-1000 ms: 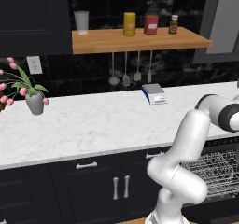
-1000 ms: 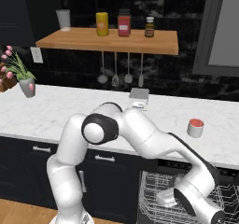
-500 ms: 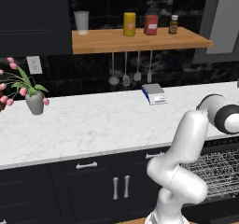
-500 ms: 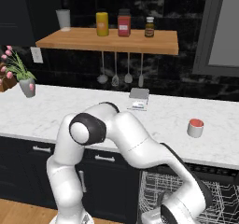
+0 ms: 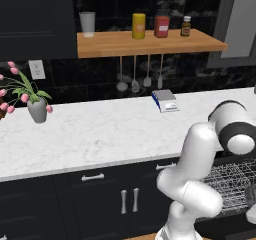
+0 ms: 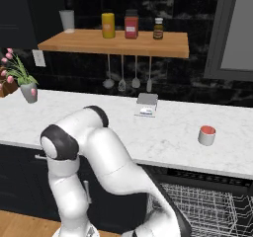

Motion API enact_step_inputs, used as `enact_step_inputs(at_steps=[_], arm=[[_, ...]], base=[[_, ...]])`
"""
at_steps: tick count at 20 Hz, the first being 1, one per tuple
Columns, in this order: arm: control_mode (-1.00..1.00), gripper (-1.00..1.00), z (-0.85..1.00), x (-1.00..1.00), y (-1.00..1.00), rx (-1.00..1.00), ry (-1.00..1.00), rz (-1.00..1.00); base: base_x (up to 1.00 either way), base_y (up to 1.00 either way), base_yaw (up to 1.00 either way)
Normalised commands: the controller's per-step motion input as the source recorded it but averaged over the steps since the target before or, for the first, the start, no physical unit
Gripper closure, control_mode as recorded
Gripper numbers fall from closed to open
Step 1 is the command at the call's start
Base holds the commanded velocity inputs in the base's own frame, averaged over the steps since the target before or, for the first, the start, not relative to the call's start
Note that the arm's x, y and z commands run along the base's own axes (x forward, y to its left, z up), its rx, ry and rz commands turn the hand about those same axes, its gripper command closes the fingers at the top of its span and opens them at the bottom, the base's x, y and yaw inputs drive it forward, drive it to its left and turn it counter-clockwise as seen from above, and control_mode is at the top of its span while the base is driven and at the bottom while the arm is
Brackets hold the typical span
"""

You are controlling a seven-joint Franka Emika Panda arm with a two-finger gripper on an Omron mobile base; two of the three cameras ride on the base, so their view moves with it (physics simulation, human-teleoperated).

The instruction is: Pick up the cup and bowl from the counter, place them in the dishwasher, and close the dishwasher door.

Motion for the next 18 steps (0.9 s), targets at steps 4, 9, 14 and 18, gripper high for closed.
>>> enact_step_inputs(at_steps=[4, 9, 14, 18], arm=[[-1.00, 1.00, 0.07, -0.01, 0.51, -0.13, 0.18, -0.24], [-1.00, 1.00, 0.36, 0.15, 0.03, -0.01, 0.13, -0.02], [-1.00, 1.00, 0.05, 0.49, 0.04, -0.01, 0.16, 0.14], [-1.00, 1.00, -0.23, 0.64, 0.25, -0.07, 0.14, 0.06]], base=[[0.00, 0.00, 0.00], [0.00, 0.00, 0.00], [0.00, 0.00, 0.00], [0.00, 0.00, 0.00]])
